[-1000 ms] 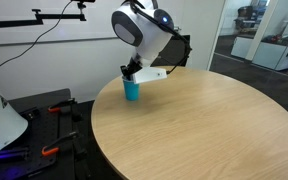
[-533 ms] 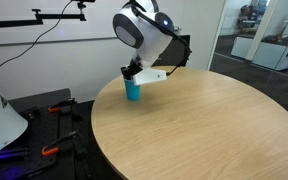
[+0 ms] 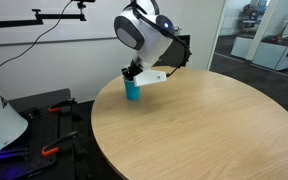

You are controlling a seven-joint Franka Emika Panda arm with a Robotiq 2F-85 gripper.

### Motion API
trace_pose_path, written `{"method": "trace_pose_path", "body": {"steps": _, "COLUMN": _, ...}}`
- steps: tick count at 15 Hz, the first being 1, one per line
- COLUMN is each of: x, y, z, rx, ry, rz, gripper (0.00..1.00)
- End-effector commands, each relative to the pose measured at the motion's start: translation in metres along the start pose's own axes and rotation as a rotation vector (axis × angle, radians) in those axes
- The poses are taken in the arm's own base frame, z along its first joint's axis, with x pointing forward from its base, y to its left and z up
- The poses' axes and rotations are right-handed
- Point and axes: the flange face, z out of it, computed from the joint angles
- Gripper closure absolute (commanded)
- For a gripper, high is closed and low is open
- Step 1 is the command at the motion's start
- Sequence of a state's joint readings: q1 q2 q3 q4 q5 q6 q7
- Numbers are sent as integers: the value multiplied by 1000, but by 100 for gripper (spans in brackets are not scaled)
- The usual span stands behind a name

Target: Remove the pen from the mug cup and place it on the table

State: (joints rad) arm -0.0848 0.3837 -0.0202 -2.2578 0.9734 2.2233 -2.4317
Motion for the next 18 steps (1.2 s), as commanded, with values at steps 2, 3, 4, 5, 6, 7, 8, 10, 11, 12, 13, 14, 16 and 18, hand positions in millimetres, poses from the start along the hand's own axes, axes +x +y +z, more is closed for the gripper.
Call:
{"method": "trace_pose_path", "body": {"steps": 2, "x": 2, "y": 3, "z": -8, "rx": -28, "ry": 25, "rz": -14, "gripper": 97}}
{"method": "trace_pose_path", "body": {"steps": 3, "x": 3, "y": 2, "z": -10, "rx": -35, "ry": 24, "rz": -16, "gripper": 97}}
{"method": "trace_pose_path", "body": {"steps": 4, "x": 3, "y": 0, "z": -13, "rx": -39, "ry": 24, "rz": -17, "gripper": 97}}
{"method": "trace_pose_path", "body": {"steps": 5, "x": 5, "y": -2, "z": -17, "rx": -49, "ry": 23, "rz": -19, "gripper": 97}}
{"method": "trace_pose_path", "body": {"steps": 6, "x": 6, "y": -4, "z": -21, "rx": -56, "ry": 25, "rz": -21, "gripper": 97}}
{"method": "trace_pose_path", "body": {"steps": 7, "x": 10, "y": -6, "z": -25, "rx": -67, "ry": 28, "rz": -24, "gripper": 97}}
{"method": "trace_pose_path", "body": {"steps": 8, "x": 12, "y": -7, "z": -30, "rx": -77, "ry": 31, "rz": -28, "gripper": 97}}
{"method": "trace_pose_path", "body": {"steps": 10, "x": 20, "y": -12, "z": -40, "rx": -104, "ry": 35, "rz": -48, "gripper": 97}}
{"method": "trace_pose_path", "body": {"steps": 11, "x": 25, "y": -14, "z": -45, "rx": -114, "ry": 40, "rz": -55, "gripper": 97}}
{"method": "trace_pose_path", "body": {"steps": 12, "x": 30, "y": -18, "z": -51, "rx": -126, "ry": 41, "rz": -65, "gripper": 97}}
{"method": "trace_pose_path", "body": {"steps": 13, "x": 35, "y": -21, "z": -56, "rx": -134, "ry": 44, "rz": -73, "gripper": 97}}
{"method": "trace_pose_path", "body": {"steps": 14, "x": 42, "y": -26, "z": -61, "rx": -142, "ry": 37, "rz": -80, "gripper": 97}}
{"method": "trace_pose_path", "body": {"steps": 16, "x": 57, "y": -35, "z": -72, "rx": -159, "ry": 19, "rz": -101, "gripper": 97}}
{"method": "trace_pose_path", "body": {"steps": 18, "x": 74, "y": -45, "z": -83, "rx": -176, "ry": -1, "rz": -123, "gripper": 97}}
